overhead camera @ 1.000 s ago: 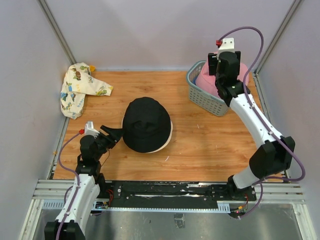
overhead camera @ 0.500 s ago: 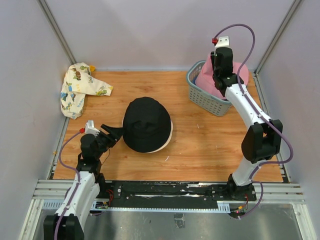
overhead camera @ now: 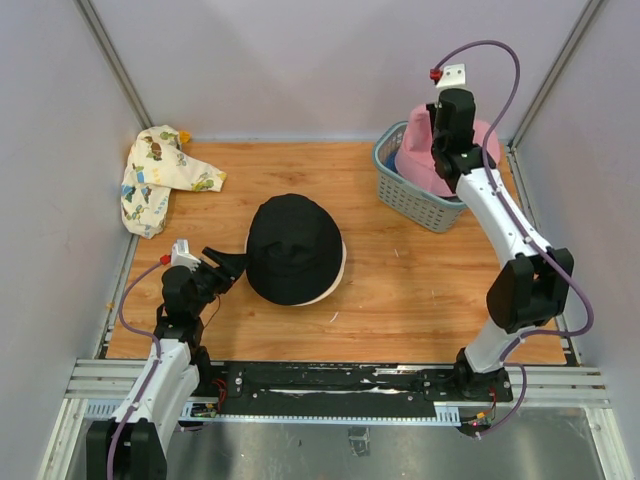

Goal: Stack the hats
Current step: Pick up the hat from the bin.

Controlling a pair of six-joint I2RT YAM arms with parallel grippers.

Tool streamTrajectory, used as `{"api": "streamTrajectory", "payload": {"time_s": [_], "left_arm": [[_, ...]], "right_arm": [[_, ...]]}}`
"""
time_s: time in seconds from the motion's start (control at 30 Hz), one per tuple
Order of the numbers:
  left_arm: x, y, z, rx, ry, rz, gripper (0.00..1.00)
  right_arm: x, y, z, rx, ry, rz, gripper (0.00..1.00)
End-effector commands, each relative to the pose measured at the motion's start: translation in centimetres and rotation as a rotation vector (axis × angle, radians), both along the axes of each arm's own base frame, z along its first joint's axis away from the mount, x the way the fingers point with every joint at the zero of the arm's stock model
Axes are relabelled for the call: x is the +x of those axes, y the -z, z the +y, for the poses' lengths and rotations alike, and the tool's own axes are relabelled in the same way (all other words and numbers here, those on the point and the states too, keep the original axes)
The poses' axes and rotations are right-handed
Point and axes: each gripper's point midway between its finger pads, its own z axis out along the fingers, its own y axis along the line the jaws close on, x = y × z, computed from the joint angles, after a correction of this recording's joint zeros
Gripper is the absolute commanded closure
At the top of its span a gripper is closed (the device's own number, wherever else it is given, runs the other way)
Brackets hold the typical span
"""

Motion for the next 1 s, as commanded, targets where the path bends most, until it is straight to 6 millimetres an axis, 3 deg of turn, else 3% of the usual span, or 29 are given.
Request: {"api": "streamTrajectory", "payload": {"time_s": [0.0, 0.27, 0.47, 0.67, 0.83, 0.97], "left_arm": [[0.3, -1.6, -0.4, 0.000, 0.021, -0.053, 0.33], [0.2, -1.9, -0.5, -0.006, 0.026, -0.060, 0.33], [0.2, -2.6, -0.4, -0.004, 0.022, -0.075, 0.33], [-0.2, -3.6, -0.4, 0.007, 0.022, -0.093, 0.32], [-0.7, -4.7, -0.2, 0.019, 0.019, -0.118, 0.32], [-1.0, -5.8, -0.3, 0.018, 0.022, -0.140, 0.32]], "right_arm": [[-2.4, -8.9, 0.7, 0.050, -0.035, -0.207, 0.99], [-4.8, -14.0, 3.4, 0.106, -0.144, -0.296, 1.00], [-8.6, -17.1, 8.5, 0.189, -0.304, -0.353, 0.99], [-14.3, -20.2, 14.5, 0.355, -0.532, -0.381, 1.00], [-19.0, -20.9, 18.8, 0.486, -0.713, -0.351, 0.99], [-21.8, -19.5, 22.3, 0.572, -0.839, -0.279, 1.00]]}}
